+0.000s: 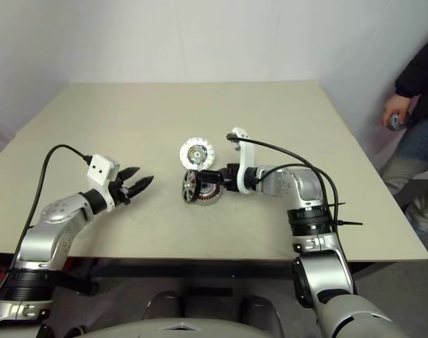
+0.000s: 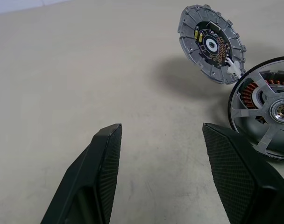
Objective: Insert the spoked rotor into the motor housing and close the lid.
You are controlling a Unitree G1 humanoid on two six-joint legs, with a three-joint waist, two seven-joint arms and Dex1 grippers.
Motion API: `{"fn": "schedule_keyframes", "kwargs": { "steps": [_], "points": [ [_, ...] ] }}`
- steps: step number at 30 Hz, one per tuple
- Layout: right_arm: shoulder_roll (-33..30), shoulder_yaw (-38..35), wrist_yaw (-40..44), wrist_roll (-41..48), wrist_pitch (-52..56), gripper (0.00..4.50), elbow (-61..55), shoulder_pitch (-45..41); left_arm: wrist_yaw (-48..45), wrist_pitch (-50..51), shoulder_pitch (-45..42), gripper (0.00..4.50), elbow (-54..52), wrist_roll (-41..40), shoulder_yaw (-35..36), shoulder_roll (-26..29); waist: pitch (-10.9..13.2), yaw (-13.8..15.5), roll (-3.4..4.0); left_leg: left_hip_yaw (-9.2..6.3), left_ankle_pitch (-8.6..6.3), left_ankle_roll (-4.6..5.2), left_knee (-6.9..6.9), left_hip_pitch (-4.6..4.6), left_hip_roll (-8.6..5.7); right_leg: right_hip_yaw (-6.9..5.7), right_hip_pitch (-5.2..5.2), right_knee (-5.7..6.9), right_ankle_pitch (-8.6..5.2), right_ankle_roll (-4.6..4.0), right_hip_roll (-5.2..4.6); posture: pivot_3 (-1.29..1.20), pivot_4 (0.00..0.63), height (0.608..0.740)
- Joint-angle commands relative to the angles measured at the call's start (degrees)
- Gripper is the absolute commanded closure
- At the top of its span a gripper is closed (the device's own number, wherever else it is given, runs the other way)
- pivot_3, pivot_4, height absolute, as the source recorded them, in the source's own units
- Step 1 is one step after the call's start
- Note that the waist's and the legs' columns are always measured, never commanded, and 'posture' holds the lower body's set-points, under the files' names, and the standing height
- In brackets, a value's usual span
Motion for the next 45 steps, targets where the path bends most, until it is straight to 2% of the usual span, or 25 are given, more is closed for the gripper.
{"fn": "schedule_keyframes", "kwargs": {
  "steps": [1, 15, 33, 36, 38, 45],
  "points": [
    [0.12, -1.7, -0.64, 1.33, 0.75, 0.05, -3.76, -1.88, 0.1, -1.05, -0.99, 1.61, -1.05, 0.14, 0.77, 0.34, 0.0, 0.0, 0.0, 0.0, 0.0, 0.0, 0.0, 0.0, 0.0, 0.0, 0.0, 0.0, 0.0, 0.0, 0.0, 0.0, 0.0, 0.74],
    [1.85, 0.71, -3.69, 1.23, 6.62, 0.05, -10.77, -1.11, 0.15, -0.8, -0.01, 1.61, -1.99, 0.05, 0.9, 0.47, 0.0, 0.0, 0.0, 0.0, 0.0, 0.0, 0.0, 0.02, 0.0, 0.0, 0.01, 0.0, 0.0, 0.01, 0.0, 0.0, 0.0, 0.74],
    [4.53, 3.64, -5.75, -2.31, 6.57, 0.05, -7.11, -1.54, 0.96, 0.18, 2.15, 1.61, -4.29, -0.44, 2.01, 1.04, 0.0, -0.02, 0.0, -0.01, 0.0, 0.0, 0.0, 0.01, 0.0, 0.01, 0.01, 0.01, 0.0, 0.01, 0.0, 0.0, 0.0, 0.74],
    [5.0, 3.11, -6.37, -2.5, 7.05, 0.67, -6.68, -1.62, 1.12, 0.13, 2.29, 1.61, -4.34, -0.31, 2.09, 1.04, 0.0, -0.04, 0.0, -0.01, 0.0, -0.01, 0.0, 0.02, 0.0, 0.01, 0.01, 0.01, 0.0, 0.01, 0.0, 0.0, 0.0, 0.74],
    [5.03, 3.02, -6.49, -2.45, 7.12, 1.28, -6.58, -1.67, 1.24, 0.08, 2.34, 1.61, -4.34, -0.31, 2.09, 1.02, 0.0, -0.03, 0.0, -0.01, 0.0, -0.01, 0.0, 0.02, 0.0, 0.01, 0.01, 0.01, 0.0, 0.01, 0.0, 0.0, 0.0, 0.74],
    [4.76, 2.5, -6.63, -2.25, 7.5, 3.88, -6.72, -1.93, 1.37, -0.23, 1.94, 1.61, -3.88, -0.24, 1.86, 0.83, 0.0, -0.03, 0.0, -0.01, 0.0, -0.01, 0.0, 0.02, 0.0, 0.01, 0.01, 0.02, 0.0, 0.01, 0.0, 0.0, 0.0, 0.74]
  ]
}}
